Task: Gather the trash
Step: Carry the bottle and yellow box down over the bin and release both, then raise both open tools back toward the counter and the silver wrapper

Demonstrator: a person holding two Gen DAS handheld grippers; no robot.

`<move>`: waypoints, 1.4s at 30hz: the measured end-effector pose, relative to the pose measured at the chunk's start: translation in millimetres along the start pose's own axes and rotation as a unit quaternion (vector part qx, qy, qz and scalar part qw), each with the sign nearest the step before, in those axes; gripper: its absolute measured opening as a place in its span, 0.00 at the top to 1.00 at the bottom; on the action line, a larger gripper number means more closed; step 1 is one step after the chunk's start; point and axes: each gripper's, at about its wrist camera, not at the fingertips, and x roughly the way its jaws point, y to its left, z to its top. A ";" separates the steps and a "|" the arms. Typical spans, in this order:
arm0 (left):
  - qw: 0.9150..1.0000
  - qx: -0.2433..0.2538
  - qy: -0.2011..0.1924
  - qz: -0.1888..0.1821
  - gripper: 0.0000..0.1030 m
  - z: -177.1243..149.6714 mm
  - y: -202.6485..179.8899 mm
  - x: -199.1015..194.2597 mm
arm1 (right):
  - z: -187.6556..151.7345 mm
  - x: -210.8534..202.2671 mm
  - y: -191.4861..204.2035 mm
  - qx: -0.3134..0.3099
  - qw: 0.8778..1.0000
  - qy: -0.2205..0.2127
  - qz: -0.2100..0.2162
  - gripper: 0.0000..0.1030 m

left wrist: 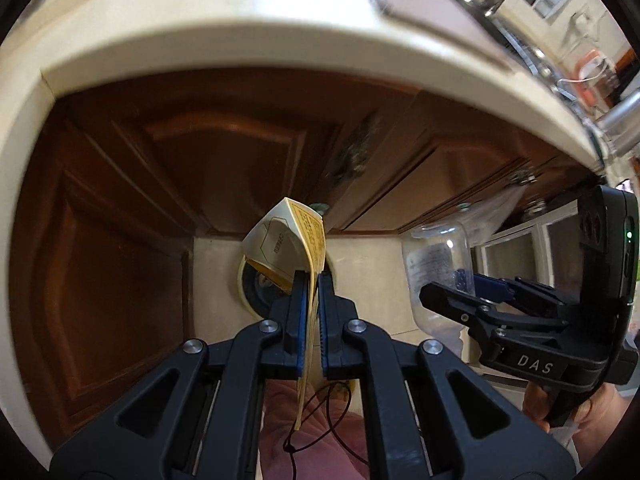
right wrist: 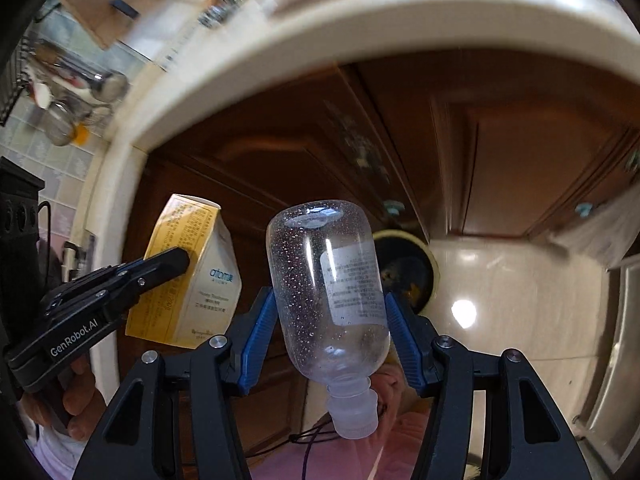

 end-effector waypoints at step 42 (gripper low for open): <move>0.996 -0.067 0.049 0.011 0.47 -26.8 91.8 141.2 | -21.5 173.9 -9.6 0.004 0.995 0.065 -0.073 0.35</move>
